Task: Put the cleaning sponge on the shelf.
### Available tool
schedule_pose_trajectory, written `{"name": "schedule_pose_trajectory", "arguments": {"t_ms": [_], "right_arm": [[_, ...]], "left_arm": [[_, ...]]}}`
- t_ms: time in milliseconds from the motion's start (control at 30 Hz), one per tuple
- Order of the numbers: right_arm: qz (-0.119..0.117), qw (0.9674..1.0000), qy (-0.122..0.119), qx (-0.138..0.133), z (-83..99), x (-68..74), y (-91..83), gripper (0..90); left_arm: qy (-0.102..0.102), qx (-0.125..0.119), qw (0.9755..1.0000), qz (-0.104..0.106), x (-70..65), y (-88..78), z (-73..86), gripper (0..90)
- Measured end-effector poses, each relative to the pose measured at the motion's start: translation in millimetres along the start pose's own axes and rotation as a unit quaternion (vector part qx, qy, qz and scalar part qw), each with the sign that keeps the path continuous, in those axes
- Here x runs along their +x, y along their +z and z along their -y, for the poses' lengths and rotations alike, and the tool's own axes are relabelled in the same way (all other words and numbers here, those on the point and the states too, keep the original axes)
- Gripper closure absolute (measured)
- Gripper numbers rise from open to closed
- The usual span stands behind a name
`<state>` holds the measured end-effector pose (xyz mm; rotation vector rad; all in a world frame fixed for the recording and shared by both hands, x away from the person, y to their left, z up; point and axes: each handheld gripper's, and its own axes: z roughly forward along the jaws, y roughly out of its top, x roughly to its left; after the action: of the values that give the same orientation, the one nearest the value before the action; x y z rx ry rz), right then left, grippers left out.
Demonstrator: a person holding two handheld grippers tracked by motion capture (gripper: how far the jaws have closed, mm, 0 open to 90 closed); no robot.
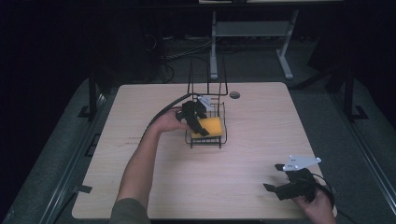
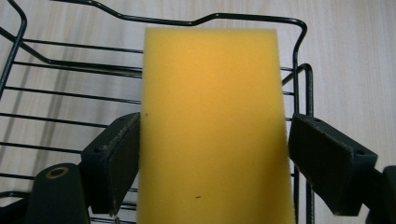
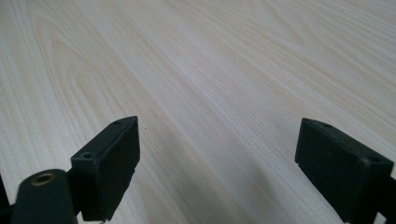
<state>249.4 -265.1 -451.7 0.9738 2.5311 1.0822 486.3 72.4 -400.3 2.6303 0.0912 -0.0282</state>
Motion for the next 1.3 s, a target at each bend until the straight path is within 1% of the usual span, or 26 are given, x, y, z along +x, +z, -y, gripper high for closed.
{"name": "schedule_pose_trajectory", "arguments": {"t_ms": [67, 133, 167, 233, 267, 300, 333, 367, 400, 433, 533, 600, 733, 800, 833, 867, 900, 933, 967, 1000, 1067, 1100, 1133, 1167, 1233, 1300], "right_arm": [[0.000, 1.0000, 0.001, 0.001, 0.1, -0.1, 0.2, 13.4], [-0.001, 1.0000, 0.000, 0.002, -0.1, 0.0, 0.8, 13.4], [-0.001, 1.0000, -0.002, 0.002, -0.2, 0.0, 1.0, 13.4], [-0.001, 1.0000, -0.001, 0.002, -0.5, 0.4, 1.0, 13.4], [-0.001, 1.0000, -0.001, 0.002, -0.6, 0.4, 0.8, 13.4], [-0.001, 1.0000, -0.001, 0.002, -0.6, 0.4, 0.6, 13.4], [-0.002, 1.0000, -0.001, 0.001, -0.5, 0.2, 0.6, 13.4], [-0.001, 1.0000, -0.002, 0.001, -0.4, 0.1, 0.4, 13.4], [-0.001, 1.0000, -0.002, 0.001, -0.4, 0.1, 0.3, 13.4], [-0.001, 1.0000, -0.002, 0.001, -0.4, 0.0, 0.3, 13.4], [0.000, 1.0000, -0.002, 0.002, -0.6, 0.2, 0.1, 13.4], [0.000, 1.0000, -0.003, 0.003, -0.8, 0.1, 0.0, 13.4], [0.000, 1.0000, -0.003, 0.003, -1.0, 0.5, 0.2, 13.4], [0.000, 1.0000, -0.004, 0.003, -1.1, 0.8, 0.2, 13.4], [-0.001, 1.0000, -0.003, 0.004, -1.2, 1.1, 0.3, 13.4], [-0.001, 1.0000, -0.003, 0.004, -1.3, 1.2, 0.4, 13.4], [-0.002, 1.0000, -0.004, 0.004, -1.3, 1.1, 0.4, 13.4], [-0.001, 1.0000, -0.005, 0.004, -1.5, 1.1, 0.4, 13.4], [-0.001, 1.0000, -0.006, 0.003, -1.6, 1.2, 0.4, 13.4], [-0.001, 1.0000, -0.007, 0.004, -1.8, 1.4, 0.3, 13.4], [-0.002, 1.0000, -0.007, 0.004, -2.1, 1.8, 1.0, 13.4], [-0.002, 1.0000, -0.007, 0.005, -2.3, 1.9, 1.4, 13.4], [-0.002, 1.0000, -0.006, 0.005, -2.5, 2.2, 1.5, 13.4], [-0.002, 0.9999, -0.008, 0.006, -2.8, 2.4, 1.8, 13.4], [-0.002, 0.9999, -0.009, 0.005, -3.0, 2.6, 2.1, 13.4], [-0.003, 0.9999, -0.010, 0.005, -3.2, 2.7, 2.3, 13.4]], "left_arm": [[0.004, 0.002, 1.0000, -0.002, -0.8, -1.6, -0.1, 18.3], [0.003, -0.002, 1.0000, -0.002, -1.6, -3.7, 0.2, 18.7], [0.005, -0.002, 1.0000, -0.004, -1.9, -4.6, 0.4, 18.8], [0.002, -0.001, 1.0000, -0.004, -2.9, -6.0, 1.0, 18.9], [0.005, 0.002, 1.0000, -0.006, -3.3, -7.3, 1.0, 19.1], [0.006, -0.003, 1.0000, -0.007, -3.8, -8.1, 1.4, 19.2], [0.005, -0.001, 1.0000, -0.005, -4.4, -10.0, 1.4, 19.3], [0.006, 0.000, 1.0000, -0.006, -5.5, -11.0, 1.5, 19.7], [0.007, -0.004, 0.9999, -0.013, -7.0, -10.3, 2.0, 19.8], [0.009, 0.000, 0.9999, -0.015, -8.3, -11.0, 1.9, 19.8], [0.013, 0.005, 0.9999, -0.008, -9.6, -13.8, 1.5, 20.0], [0.014, 0.003, 0.9998, -0.010, -11.9, -13.5, 1.8, 20.0], [0.021, 0.011, 0.9997, -0.011, -15.5, -15.4, 0.9, 19.8], [0.018, 0.008, 0.9997, -0.010, -17.3, -16.4, 1.1, 19.8], [0.020, 0.004, 0.9996, -0.019, -19.1, -16.5, 1.8, 20.0], [0.022, -0.001, 0.9996, -0.020, -20.4, -17.2, 3.1, 20.3], [0.019, -0.004, 0.9996, -0.019, -21.7, -18.2, 5.0, 22.1], [0.019, -0.002, 0.9996, -0.019, -22.5, -18.5, 6.0, 22.0], [0.014, -0.004, 0.9998, -0.016, -24.8, -18.5, 7.7, 21.6], [0.016, 0.000, 0.9998, -0.012, -25.9, -18.9, 8.3, 21.4], [0.025, 0.005, 0.9995, -0.020, -29.9, -19.4, 9.2, 20.9], [0.027, 0.000, 0.9993, -0.025, -31.4, -20.6, 9.9, 21.0], [0.025, -0.010, 0.9993, -0.026, -32.7, -22.9, 11.6, 21.2], [0.024, -0.014, 0.9993, -0.024, -33.0, -24.0, 12.8, 21.5], [0.015, -0.022, 0.9993, -0.025, -36.0, -24.1, 16.4, 21.4], [0.017, -0.009, 0.9996, -0.021, -38.5, -24.4, 17.6, 21.2]]}}
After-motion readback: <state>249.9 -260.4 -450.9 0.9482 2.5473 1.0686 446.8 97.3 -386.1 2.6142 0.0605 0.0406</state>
